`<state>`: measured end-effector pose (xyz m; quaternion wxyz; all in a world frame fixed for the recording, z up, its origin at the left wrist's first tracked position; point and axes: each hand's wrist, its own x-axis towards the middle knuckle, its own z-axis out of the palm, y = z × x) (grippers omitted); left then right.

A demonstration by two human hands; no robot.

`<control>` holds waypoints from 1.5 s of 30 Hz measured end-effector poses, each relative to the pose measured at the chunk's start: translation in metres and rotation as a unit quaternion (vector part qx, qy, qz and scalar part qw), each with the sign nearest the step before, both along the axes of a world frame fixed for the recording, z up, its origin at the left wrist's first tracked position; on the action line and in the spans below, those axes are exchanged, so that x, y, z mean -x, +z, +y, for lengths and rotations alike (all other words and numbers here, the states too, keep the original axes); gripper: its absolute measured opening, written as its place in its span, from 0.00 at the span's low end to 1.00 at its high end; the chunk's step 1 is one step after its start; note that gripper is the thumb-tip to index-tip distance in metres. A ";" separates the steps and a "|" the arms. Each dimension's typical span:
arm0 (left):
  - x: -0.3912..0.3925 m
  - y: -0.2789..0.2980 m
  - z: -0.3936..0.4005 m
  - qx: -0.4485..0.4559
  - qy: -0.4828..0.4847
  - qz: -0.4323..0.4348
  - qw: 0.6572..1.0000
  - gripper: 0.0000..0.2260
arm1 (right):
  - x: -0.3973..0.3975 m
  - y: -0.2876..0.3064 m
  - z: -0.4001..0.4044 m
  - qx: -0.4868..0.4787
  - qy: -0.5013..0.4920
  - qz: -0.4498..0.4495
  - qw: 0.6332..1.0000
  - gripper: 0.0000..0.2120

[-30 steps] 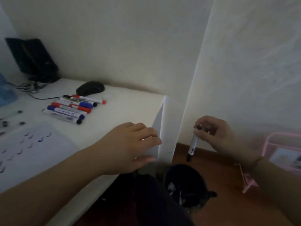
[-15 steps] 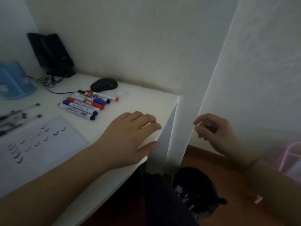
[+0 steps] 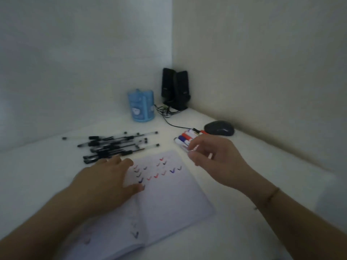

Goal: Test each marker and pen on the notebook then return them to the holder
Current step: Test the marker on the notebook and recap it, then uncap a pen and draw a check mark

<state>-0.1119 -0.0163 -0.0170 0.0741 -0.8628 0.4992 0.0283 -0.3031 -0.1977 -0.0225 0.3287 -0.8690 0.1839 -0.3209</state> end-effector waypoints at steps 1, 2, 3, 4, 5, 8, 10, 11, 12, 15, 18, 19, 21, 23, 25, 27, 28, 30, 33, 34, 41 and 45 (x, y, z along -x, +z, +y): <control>-0.004 -0.001 0.002 -0.006 0.012 -0.012 1.000 0.28 | -0.022 0.000 -0.002 0.013 0.008 0.033 0.999 0.02; -0.005 -0.003 0.001 -0.004 0.022 -0.022 1.000 0.25 | -0.041 -0.001 -0.004 0.036 0.012 0.068 0.997 0.02; -0.007 -0.005 0.000 0.009 0.031 -0.032 0.999 0.22 | -0.062 -0.003 -0.007 0.074 0.014 0.104 0.992 0.03; -0.007 -0.007 -0.003 0.027 0.037 -0.045 0.998 0.19 | -0.081 -0.006 -0.011 0.121 0.011 0.141 0.983 0.05; -0.008 -0.010 -0.007 0.052 0.036 -0.061 0.996 0.15 | -0.097 -0.011 -0.015 0.167 0.004 0.173 0.971 0.07; -0.012 -0.018 -0.016 0.125 0.013 -0.077 0.989 0.09 | -0.137 -0.024 -0.032 0.238 -0.030 0.261 0.935 0.12; -0.019 -0.026 -0.021 0.162 -0.015 -0.057 0.985 0.09 | -0.148 -0.027 -0.038 0.232 -0.041 0.269 0.934 0.10; -0.025 -0.030 -0.021 0.188 -0.024 -0.043 0.981 0.11 | -0.149 -0.027 -0.039 0.232 -0.041 0.260 0.937 0.09; -0.032 -0.035 -0.020 0.221 -0.025 -0.030 0.974 0.13 | -0.148 -0.025 -0.037 0.238 -0.039 0.250 0.938 0.08; -0.049 -0.043 -0.021 0.304 -0.008 -0.022 0.952 0.26 | -0.130 -0.015 -0.029 0.241 -0.032 0.218 0.945 0.06; -0.055 -0.044 -0.025 0.373 -0.032 -0.028 0.927 0.21 | -0.102 -0.002 -0.014 0.133 -0.031 0.122 0.983 0.03; -0.054 -0.043 -0.026 0.387 -0.052 -0.018 0.921 0.17 | -0.093 -0.001 -0.008 0.071 -0.034 0.059 0.995 0.02; -0.051 -0.042 -0.028 0.403 -0.089 0.034 0.910 0.16 | -0.080 0.000 0.002 -0.102 -0.024 -0.084 0.991 0.03; -0.044 -0.041 -0.028 0.400 -0.121 0.105 0.902 0.17 | -0.074 -0.001 0.013 -0.268 0.039 -0.132 0.954 0.03; -0.034 -0.041 -0.028 0.380 -0.177 0.151 0.895 0.15 | -0.077 -0.011 0.022 -0.283 0.130 -0.063 0.948 0.07; -0.024 -0.042 -0.027 0.362 -0.234 0.179 0.885 0.11 | -0.082 -0.022 0.028 -0.255 0.179 -0.015 0.950 0.07; -0.022 -0.041 -0.025 0.354 -0.247 0.196 0.880 0.10 | -0.084 -0.027 0.030 -0.268 0.194 -0.024 0.943 0.08; -0.022 -0.038 -0.022 0.336 -0.266 0.226 0.875 0.11 | -0.084 -0.032 0.031 -0.305 0.231 -0.039 0.923 0.12; -0.027 -0.034 -0.018 0.331 -0.289 0.221 0.871 0.09 | -0.081 -0.033 0.032 -0.326 0.271 -0.035 0.905 0.14; -0.027 -0.033 -0.018 0.335 -0.291 0.216 0.870 0.09 | -0.081 -0.033 0.032 -0.330 0.279 -0.039 0.901 0.14; -0.030 -0.035 -0.015 0.348 -0.287 0.215 0.867 0.07 | -0.079 -0.030 0.037 -0.276 0.274 -0.047 0.920 0.11; -0.033 -0.041 -0.015 0.378 -0.240 0.242 0.861 0.11 | -0.076 -0.025 0.039 -0.227 0.246 -0.040 0.941 0.08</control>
